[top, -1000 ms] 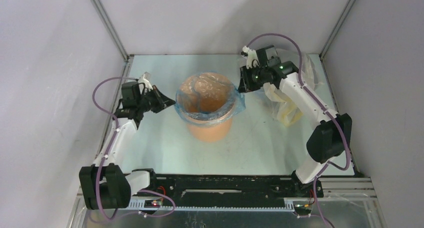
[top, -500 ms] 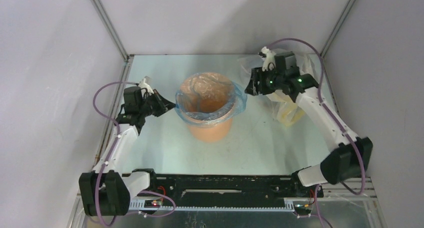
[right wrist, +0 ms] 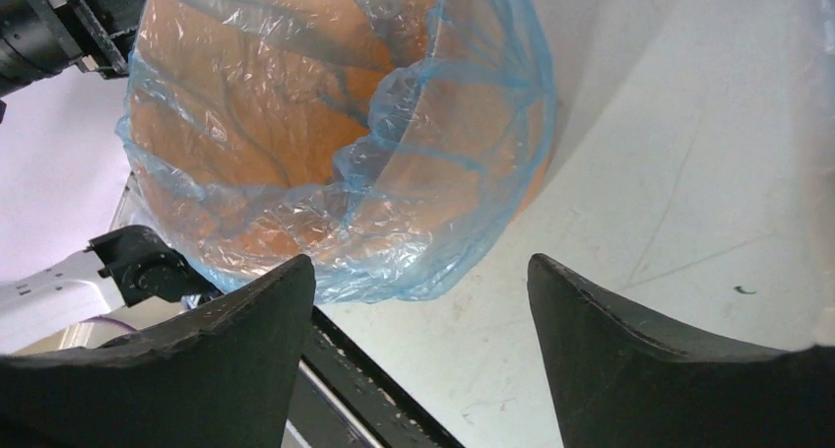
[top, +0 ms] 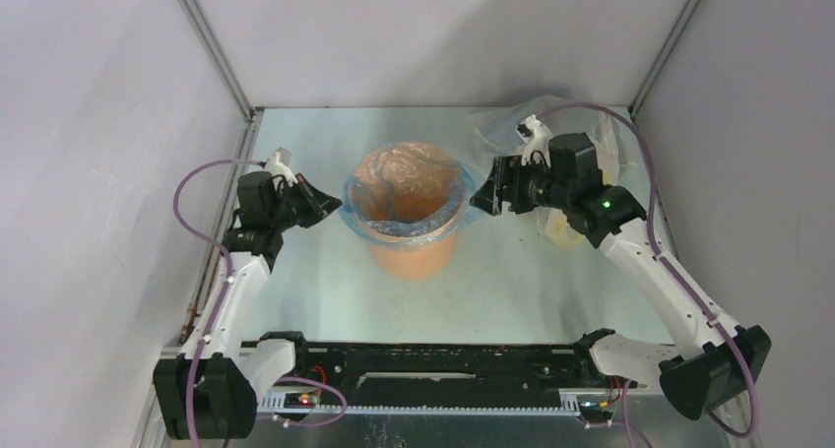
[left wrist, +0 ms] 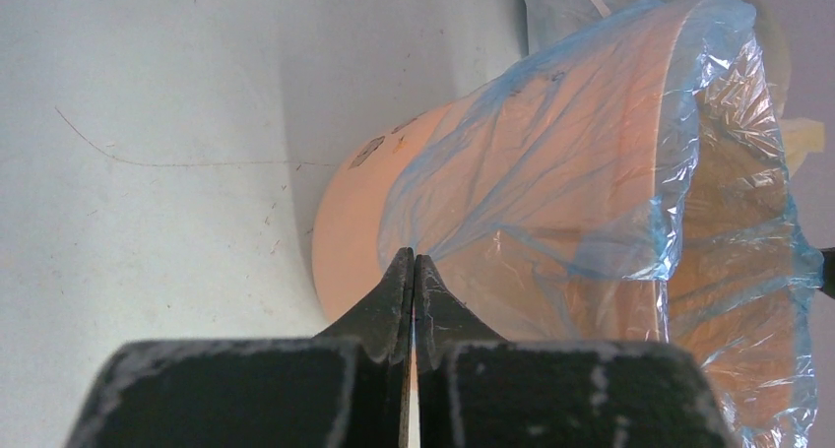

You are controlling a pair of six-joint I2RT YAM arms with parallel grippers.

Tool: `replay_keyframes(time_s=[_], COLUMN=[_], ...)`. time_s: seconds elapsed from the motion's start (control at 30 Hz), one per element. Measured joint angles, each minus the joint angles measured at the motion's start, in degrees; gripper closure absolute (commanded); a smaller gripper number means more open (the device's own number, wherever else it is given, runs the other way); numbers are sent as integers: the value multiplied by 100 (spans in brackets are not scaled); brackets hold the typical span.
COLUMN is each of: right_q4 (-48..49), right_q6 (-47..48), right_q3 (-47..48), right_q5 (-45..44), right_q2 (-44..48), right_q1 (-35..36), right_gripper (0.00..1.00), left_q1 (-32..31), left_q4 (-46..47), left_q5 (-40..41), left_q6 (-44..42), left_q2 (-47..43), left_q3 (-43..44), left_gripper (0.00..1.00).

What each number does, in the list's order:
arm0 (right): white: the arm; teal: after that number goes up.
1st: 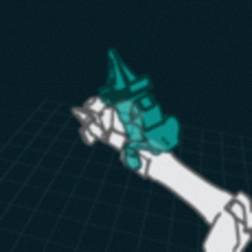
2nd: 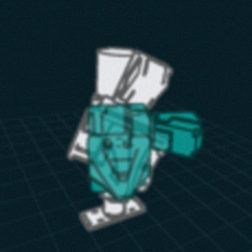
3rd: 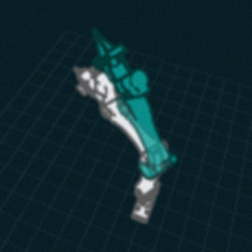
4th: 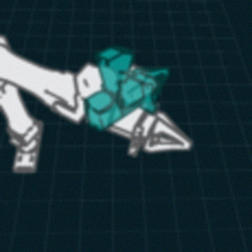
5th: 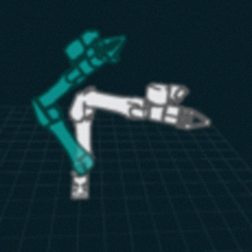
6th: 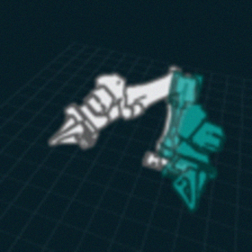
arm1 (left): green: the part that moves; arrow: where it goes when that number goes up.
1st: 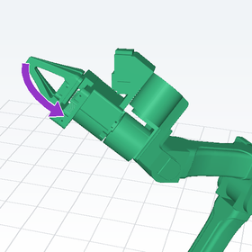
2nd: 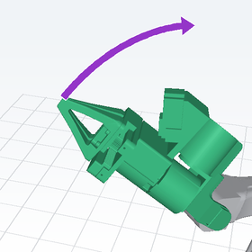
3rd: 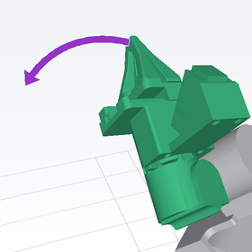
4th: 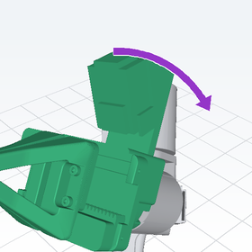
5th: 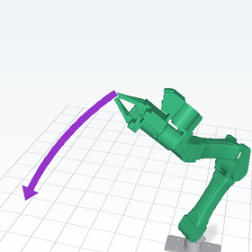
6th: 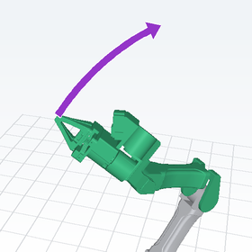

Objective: Put the trash bags into the trash bin

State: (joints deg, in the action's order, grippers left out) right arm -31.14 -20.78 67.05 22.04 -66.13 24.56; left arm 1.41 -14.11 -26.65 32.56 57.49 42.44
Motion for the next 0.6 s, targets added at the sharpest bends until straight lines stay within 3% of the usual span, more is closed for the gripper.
replay_keyframes(time_s=[0.17, 0.33, 0.47, 0.6], right_q4=[149, 396, 678, 807], right_q6=[-549, -909, -1064, -1139], right_q3=[-61, -310, -850, -1198], right_q5=[-155, -345, -352, -260], right_q2=[-195, -269, -184, -149], right_q1=[164, 151, 105, 33], right_gripper=[34, 36, 46, 49], left_q1=[0, 0, 0, 0], left_q4=[-2, -2, 0, 11], left_q5=[0, 0, 0, 0], left_q6=[0, 0, 0, 2], left_q2=[0, 0, 2, 59], left_q3=[0, 0, 0, 0], left_gripper=[100, 100, 100, 100])
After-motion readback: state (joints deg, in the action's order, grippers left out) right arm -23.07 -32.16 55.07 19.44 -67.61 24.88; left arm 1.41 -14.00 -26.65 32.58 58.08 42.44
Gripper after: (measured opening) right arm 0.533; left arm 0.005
